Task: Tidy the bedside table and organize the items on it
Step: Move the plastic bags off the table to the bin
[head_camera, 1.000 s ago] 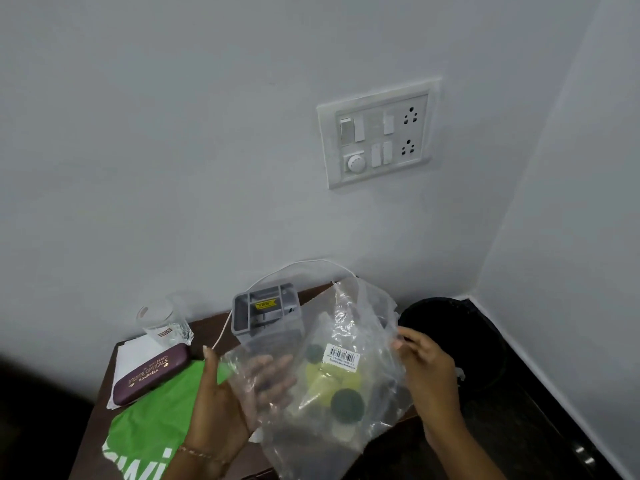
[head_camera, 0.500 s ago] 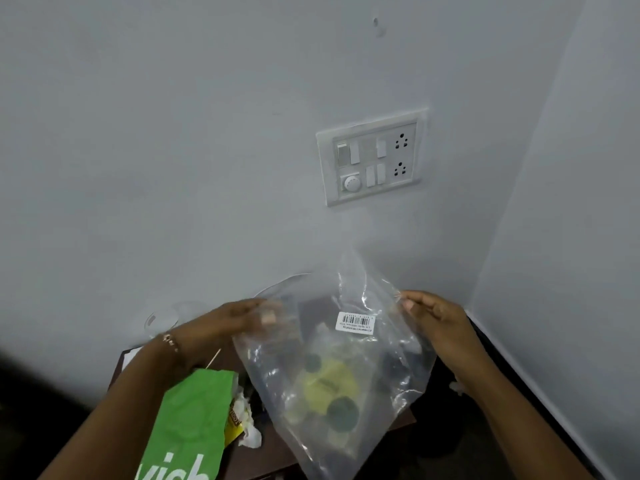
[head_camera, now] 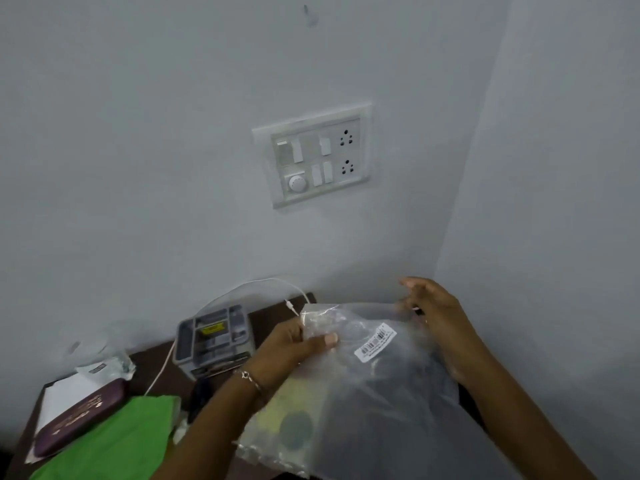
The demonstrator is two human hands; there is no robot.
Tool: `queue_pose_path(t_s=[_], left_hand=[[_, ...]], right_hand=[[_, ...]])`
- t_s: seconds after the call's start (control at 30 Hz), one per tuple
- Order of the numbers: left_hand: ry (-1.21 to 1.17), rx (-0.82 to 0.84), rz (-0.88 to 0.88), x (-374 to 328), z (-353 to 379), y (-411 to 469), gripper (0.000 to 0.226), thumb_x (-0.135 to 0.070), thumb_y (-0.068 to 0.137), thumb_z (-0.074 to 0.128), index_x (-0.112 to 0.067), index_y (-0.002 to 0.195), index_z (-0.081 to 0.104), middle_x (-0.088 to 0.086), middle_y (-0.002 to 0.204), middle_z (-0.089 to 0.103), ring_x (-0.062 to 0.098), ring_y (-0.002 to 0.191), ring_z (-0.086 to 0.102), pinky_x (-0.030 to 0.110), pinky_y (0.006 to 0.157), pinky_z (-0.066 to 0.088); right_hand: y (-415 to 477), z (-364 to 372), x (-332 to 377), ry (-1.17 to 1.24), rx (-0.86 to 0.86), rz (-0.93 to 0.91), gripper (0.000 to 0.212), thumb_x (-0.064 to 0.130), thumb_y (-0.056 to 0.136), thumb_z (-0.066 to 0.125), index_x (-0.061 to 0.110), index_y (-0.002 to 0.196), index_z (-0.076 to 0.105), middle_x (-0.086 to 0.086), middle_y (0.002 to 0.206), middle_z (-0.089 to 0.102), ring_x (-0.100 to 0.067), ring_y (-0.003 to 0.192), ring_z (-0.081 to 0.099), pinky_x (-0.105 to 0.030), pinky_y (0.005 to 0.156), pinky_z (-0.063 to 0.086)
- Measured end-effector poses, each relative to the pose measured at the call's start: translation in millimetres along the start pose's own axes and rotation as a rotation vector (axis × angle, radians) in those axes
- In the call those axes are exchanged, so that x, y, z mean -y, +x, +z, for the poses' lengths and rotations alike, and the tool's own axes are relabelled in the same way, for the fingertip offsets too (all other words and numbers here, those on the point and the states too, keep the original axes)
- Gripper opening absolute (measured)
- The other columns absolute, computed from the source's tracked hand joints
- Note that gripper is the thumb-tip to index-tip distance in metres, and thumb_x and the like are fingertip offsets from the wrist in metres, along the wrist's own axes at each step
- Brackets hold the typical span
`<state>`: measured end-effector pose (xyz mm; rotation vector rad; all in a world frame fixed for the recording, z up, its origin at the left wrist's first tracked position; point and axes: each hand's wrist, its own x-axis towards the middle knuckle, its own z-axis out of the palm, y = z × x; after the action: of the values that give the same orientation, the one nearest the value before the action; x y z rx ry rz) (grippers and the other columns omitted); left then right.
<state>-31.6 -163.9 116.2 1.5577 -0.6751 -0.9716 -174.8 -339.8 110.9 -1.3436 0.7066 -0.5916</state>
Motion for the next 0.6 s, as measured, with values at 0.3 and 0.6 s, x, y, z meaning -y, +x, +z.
queue_pose_path(t_s=[0.3,0.6], left_hand=[[0.088,-0.324,0.158,68.0,44.5,56.6,0.012,-0.009,0.083,0.064,-0.013,0.095,0.063,-0.014,0.078,0.073,0.001,0.068,0.063,0.014,0.056,0.049],[-0.116,0.019,-0.189,121.9,77.6,128.3,0.084,-0.01,0.056,0.077,-0.024,0.127,0.033,0.003,0.119,0.054,0.015,0.097,0.06,0.026,0.068,0.055]], right_hand=[[-18.6,-61.6,-81.6,0.154,0.118,0.149,0.099,0.031,0.027,0.094,0.032,0.116,0.051,0.004,0.094,0.074,-0.011,0.078,0.071,-0.025,0.061,0.056],[36.3,-84.9,-145.1,-0.225,-0.513,-0.185,0.057,-0.002,0.079,0.067,0.028,0.118,0.038,0.014,0.096,0.06,0.004,0.076,0.063,-0.003,0.059,0.044]])
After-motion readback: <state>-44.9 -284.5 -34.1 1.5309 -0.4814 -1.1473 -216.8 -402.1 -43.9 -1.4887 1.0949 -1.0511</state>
